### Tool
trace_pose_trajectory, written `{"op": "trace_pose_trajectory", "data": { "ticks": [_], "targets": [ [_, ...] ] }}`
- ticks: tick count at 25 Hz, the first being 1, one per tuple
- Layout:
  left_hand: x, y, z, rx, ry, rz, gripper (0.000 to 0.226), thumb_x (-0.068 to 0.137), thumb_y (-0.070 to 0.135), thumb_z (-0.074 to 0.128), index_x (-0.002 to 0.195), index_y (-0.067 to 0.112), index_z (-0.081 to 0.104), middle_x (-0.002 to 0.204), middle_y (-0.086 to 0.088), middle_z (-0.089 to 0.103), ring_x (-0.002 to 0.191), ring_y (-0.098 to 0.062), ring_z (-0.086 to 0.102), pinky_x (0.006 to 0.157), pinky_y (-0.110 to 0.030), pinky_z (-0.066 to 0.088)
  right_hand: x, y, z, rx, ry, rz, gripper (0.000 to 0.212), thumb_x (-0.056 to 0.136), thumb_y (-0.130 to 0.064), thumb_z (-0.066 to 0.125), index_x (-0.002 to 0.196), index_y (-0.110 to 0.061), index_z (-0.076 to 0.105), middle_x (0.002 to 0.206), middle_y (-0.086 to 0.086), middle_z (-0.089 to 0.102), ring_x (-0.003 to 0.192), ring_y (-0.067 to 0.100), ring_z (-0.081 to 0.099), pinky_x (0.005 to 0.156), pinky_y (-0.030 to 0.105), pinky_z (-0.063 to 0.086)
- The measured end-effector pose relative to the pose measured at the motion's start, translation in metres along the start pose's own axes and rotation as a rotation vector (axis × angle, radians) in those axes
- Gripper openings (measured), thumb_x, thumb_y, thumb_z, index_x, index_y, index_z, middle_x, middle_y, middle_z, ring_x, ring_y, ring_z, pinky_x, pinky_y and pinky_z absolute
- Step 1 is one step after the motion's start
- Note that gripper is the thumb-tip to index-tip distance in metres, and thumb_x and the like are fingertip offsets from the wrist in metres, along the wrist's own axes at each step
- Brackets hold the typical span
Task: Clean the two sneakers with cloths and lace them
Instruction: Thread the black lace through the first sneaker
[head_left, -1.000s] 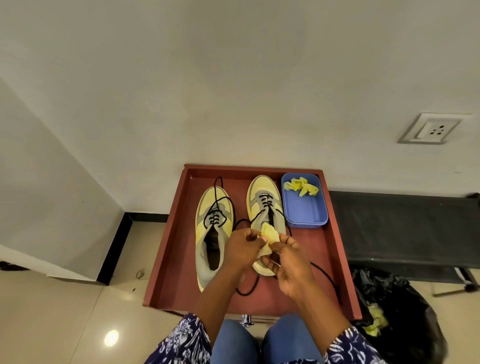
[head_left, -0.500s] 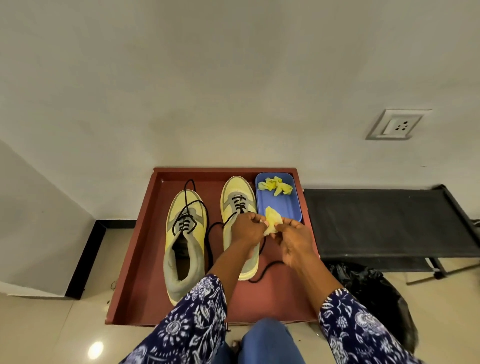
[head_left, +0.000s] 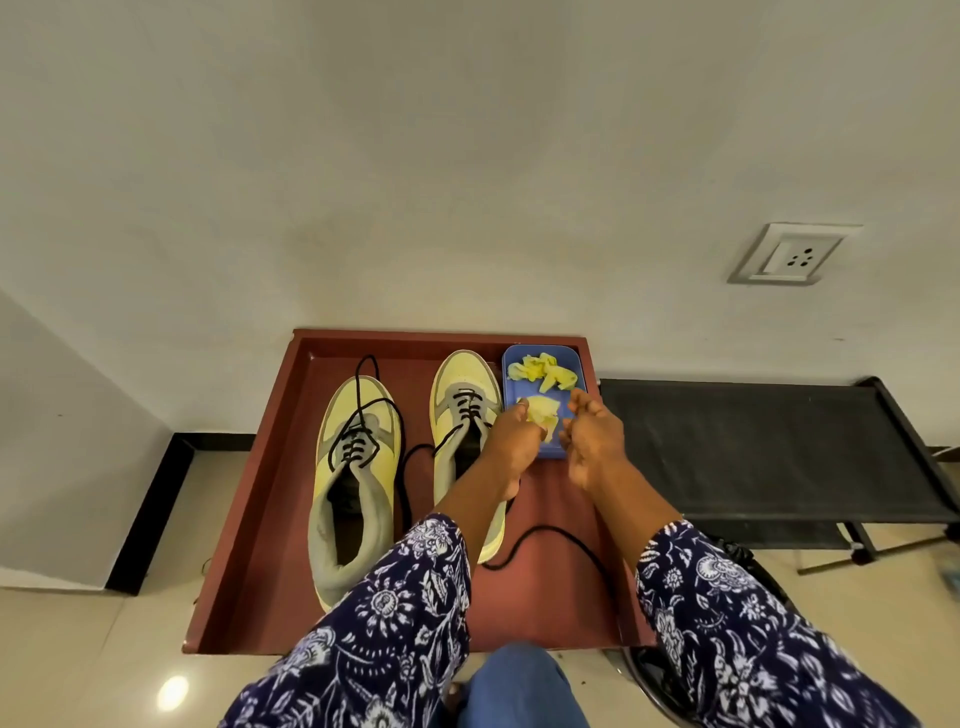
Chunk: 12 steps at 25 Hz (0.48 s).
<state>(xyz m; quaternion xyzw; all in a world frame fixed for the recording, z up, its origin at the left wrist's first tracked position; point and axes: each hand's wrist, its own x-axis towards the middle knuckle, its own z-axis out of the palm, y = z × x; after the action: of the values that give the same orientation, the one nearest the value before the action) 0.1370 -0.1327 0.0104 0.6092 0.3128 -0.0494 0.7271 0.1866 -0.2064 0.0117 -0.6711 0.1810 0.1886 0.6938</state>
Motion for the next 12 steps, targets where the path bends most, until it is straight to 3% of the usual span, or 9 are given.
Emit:
{"op": "trace_pose_trajectory", "data": {
  "ticks": [2, 4, 5, 7, 8, 12],
  "targets": [
    [0.004, -0.007, -0.003, 0.082, 0.003, -0.011, 0.056, 0.092, 0.001, 0.041, 0.145, 0.014, 0.026, 0.148, -0.001, 0.034, 0.117, -0.019, 0.049, 0.084, -0.03, 0.046, 0.004, 0.005, -0.004, -0.058, 0.009, -0.021, 0.037, 0.094, 0.003, 0.034, 0.125, -0.005, 0.052, 0.109, 0.0, 0.049, 0.069, 0.005, 0.043, 0.056, 0.017, 0.037],
    [0.001, -0.012, -0.007, 0.093, 0.016, 0.005, 0.056, 0.093, 0.002, 0.042, 0.145, 0.013, 0.025, 0.149, -0.002, 0.033, 0.111, -0.014, 0.047, 0.077, -0.024, 0.045, 0.006, 0.012, -0.007, -0.115, 0.01, -0.022, 0.04, 0.093, 0.006, 0.033, 0.127, -0.004, 0.051, 0.115, 0.001, 0.049, 0.089, 0.013, 0.05, 0.066, 0.022, 0.041],
    [-0.002, -0.014, -0.009, 0.091, 0.018, 0.021, 0.055, 0.093, 0.003, 0.044, 0.144, 0.012, 0.027, 0.148, -0.003, 0.035, 0.115, -0.014, 0.047, 0.084, -0.025, 0.045, 0.005, 0.016, -0.008, -0.134, 0.007, -0.019, 0.041, 0.092, 0.008, 0.034, 0.126, -0.004, 0.051, 0.115, 0.002, 0.049, 0.094, 0.015, 0.051, 0.07, 0.025, 0.043],
    [-0.005, -0.018, -0.015, 0.078, 0.039, 0.052, 0.05, 0.092, 0.005, 0.048, 0.141, 0.01, 0.035, 0.145, -0.006, 0.041, 0.126, -0.019, 0.046, 0.103, -0.034, 0.041, 0.002, 0.02, -0.006, -0.12, 0.001, -0.027, 0.04, 0.088, 0.012, 0.036, 0.122, -0.001, 0.053, 0.106, 0.004, 0.051, 0.081, 0.012, 0.05, 0.067, 0.025, 0.043],
    [-0.007, -0.019, -0.019, 0.067, 0.064, 0.068, 0.046, 0.091, 0.006, 0.049, 0.136, 0.009, 0.042, 0.139, -0.007, 0.047, 0.126, -0.022, 0.047, 0.105, -0.038, 0.04, 0.0, 0.02, -0.003, -0.095, 0.003, -0.037, 0.038, 0.087, 0.012, 0.038, 0.119, 0.0, 0.054, 0.101, 0.005, 0.052, 0.074, 0.01, 0.048, 0.064, 0.024, 0.042],
    [-0.02, -0.011, -0.049, 0.089, 0.239, 0.228, 0.022, 0.089, 0.008, 0.05, 0.109, 0.011, 0.061, 0.107, -0.008, 0.064, 0.101, -0.024, 0.059, 0.093, -0.039, 0.047, -0.016, 0.017, 0.021, -0.005, -0.074, -0.11, 0.028, 0.088, 0.008, 0.046, 0.112, -0.001, 0.057, 0.084, 0.005, 0.057, 0.068, 0.012, 0.049, 0.066, 0.025, 0.047]
  ]
}}
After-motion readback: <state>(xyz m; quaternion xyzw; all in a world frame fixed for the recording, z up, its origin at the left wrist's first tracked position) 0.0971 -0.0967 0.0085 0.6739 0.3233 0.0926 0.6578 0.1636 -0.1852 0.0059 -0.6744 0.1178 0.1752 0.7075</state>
